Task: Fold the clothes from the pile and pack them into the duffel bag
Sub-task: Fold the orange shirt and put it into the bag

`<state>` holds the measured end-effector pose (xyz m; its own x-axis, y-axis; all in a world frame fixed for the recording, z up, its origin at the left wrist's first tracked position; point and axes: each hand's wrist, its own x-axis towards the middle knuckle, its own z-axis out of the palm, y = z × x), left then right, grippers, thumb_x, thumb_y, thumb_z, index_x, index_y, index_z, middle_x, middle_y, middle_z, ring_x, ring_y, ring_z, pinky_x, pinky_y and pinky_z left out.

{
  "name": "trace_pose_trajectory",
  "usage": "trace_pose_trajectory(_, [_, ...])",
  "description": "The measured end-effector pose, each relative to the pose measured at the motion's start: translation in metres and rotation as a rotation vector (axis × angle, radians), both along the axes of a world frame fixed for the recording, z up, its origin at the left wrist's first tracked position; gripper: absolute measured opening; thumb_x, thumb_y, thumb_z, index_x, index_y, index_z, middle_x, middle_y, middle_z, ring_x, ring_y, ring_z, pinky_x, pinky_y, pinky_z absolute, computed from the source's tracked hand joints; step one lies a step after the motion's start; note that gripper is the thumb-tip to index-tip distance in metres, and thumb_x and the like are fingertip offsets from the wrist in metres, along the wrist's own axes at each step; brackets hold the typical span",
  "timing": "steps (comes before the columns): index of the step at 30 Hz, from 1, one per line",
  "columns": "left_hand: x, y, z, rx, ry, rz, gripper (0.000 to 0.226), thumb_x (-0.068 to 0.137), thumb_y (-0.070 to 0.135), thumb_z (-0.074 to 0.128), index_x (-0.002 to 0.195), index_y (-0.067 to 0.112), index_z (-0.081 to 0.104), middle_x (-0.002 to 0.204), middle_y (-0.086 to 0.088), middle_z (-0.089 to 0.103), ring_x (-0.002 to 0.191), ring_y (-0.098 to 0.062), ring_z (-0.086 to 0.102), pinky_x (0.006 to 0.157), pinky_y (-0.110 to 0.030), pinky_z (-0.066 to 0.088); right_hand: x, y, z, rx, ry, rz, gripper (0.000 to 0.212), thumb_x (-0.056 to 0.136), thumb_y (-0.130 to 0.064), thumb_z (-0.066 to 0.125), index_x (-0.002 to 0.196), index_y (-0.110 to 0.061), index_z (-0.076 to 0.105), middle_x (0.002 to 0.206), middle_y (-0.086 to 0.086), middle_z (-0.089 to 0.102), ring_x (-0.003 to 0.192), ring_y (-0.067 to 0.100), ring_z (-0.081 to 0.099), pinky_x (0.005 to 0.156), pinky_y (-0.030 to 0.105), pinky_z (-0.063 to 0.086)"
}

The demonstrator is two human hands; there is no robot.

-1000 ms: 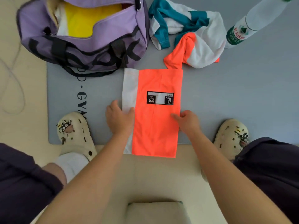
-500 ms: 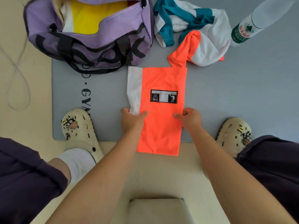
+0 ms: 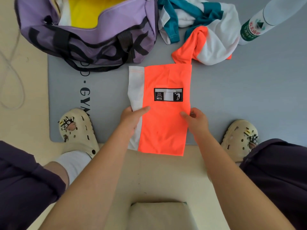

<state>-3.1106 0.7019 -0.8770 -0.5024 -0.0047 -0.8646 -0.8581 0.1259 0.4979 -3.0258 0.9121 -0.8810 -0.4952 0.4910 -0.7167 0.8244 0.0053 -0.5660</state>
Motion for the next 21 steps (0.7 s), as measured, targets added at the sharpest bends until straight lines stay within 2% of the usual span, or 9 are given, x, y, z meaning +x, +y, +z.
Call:
trace_pose_trajectory(2, [-0.01,-0.005,0.003,0.183,-0.026,0.028,0.032,0.083,0.01,0.075,0.114,0.004,0.068,0.106,-0.014,0.074,0.098,-0.027,0.071,0.088,-0.04,0.055,-0.006,0.009,0.008,-0.234,0.085,-0.113,0.009,0.091,-0.016,0.066,0.087,-0.014,0.059,0.084,0.006,0.064,0.078,0.019,0.057,0.073,0.035,0.046])
trace_pose_trajectory(5, [-0.026,-0.007,0.009,0.308,-0.007,0.022,0.037,0.087,0.005,0.067,0.123,0.002,0.063,0.116,-0.016,0.07,0.102,-0.027,0.069,0.089,-0.037,0.054,-0.019,0.024,0.022,-0.455,0.185,-0.151,0.01,0.094,-0.01,0.059,0.087,-0.015,0.055,0.08,0.006,0.064,0.071,0.016,0.057,0.07,0.032,0.043])
trace_pose_trajectory(9, [-0.045,0.0,0.02,0.27,0.126,0.051,0.055,0.085,0.005,0.071,0.136,0.004,0.051,0.126,-0.016,0.065,0.106,-0.024,0.068,0.09,-0.036,0.052,-0.035,0.037,0.039,-0.454,0.254,-0.205,0.017,0.093,-0.005,0.06,0.089,-0.016,0.048,0.078,0.005,0.058,0.063,0.013,0.057,0.067,0.032,0.042])
trace_pose_trajectory(12, [-0.059,0.007,0.033,0.152,0.314,0.054,0.085,0.078,0.012,0.08,0.148,0.024,0.035,0.145,-0.003,0.051,0.127,-0.017,0.055,0.108,-0.037,0.043,-0.047,0.04,0.052,-0.354,0.349,-0.18,0.026,0.091,-0.006,0.063,0.102,-0.026,0.052,0.07,0.006,0.048,0.063,0.016,0.047,0.066,0.033,0.039])
trace_pose_trajectory(14, [-0.068,0.01,0.044,0.198,0.416,0.028,0.08,0.075,0.012,0.08,0.143,0.029,0.041,0.146,-0.001,0.049,0.132,-0.016,0.051,0.112,-0.038,0.039,-0.057,0.042,0.062,-0.34,0.425,-0.126,0.031,0.092,-0.007,0.062,0.11,-0.032,0.059,0.065,0.006,0.046,0.064,0.016,0.044,0.067,0.032,0.039])
trace_pose_trajectory(17, [-0.08,0.007,0.058,0.199,0.476,-0.096,0.052,0.071,0.014,0.079,0.119,0.025,0.064,0.132,-0.001,0.062,0.123,-0.016,0.058,0.11,-0.041,0.042,-0.07,0.047,0.075,-0.378,0.505,-0.024,0.027,0.091,-0.004,0.062,0.108,-0.023,0.067,0.08,0.001,0.065,0.075,0.013,0.054,0.076,0.032,0.042])
trace_pose_trajectory(19, [-0.085,0.002,0.063,0.18,0.495,-0.203,0.053,0.068,0.007,0.076,0.117,0.022,0.063,0.125,-0.001,0.062,0.115,-0.015,0.06,0.107,-0.042,0.045,-0.075,0.05,0.082,-0.382,0.505,0.065,0.036,0.087,0.003,0.064,0.113,-0.021,0.066,0.091,0.003,0.071,0.083,0.013,0.061,0.081,0.029,0.048])
trace_pose_trajectory(21, [-0.088,-0.002,0.064,0.17,0.484,-0.304,0.063,0.066,0.002,0.073,0.121,0.027,0.057,0.125,0.0,0.059,0.112,-0.015,0.06,0.102,-0.042,0.049,-0.077,0.051,0.084,-0.31,0.461,0.172,0.049,0.083,0.009,0.066,0.122,-0.02,0.062,0.093,0.006,0.071,0.083,0.013,0.062,0.08,0.026,0.052])
